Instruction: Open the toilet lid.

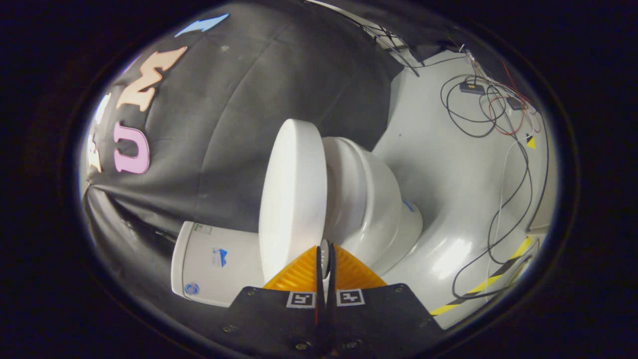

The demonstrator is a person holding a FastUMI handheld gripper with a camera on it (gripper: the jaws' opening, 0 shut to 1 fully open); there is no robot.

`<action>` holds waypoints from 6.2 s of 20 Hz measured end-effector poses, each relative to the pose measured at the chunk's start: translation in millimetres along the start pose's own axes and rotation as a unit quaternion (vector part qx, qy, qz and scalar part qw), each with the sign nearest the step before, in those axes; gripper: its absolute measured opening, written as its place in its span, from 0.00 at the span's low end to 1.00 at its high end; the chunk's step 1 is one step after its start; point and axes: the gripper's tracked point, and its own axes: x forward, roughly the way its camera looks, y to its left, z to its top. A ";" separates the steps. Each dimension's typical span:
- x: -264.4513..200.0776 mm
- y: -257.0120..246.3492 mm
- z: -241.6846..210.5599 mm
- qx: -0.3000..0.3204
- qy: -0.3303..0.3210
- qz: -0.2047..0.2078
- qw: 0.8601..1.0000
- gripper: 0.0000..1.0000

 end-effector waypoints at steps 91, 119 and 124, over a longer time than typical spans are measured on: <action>-58.8 251.2 -91.9 -0.329 -0.103 0.009 0.939 0.05; -34.6 309.8 -193.3 -0.526 -0.171 -0.001 0.833 0.06; -31.6 313.9 -209.4 -0.526 -0.153 0.012 0.837 0.06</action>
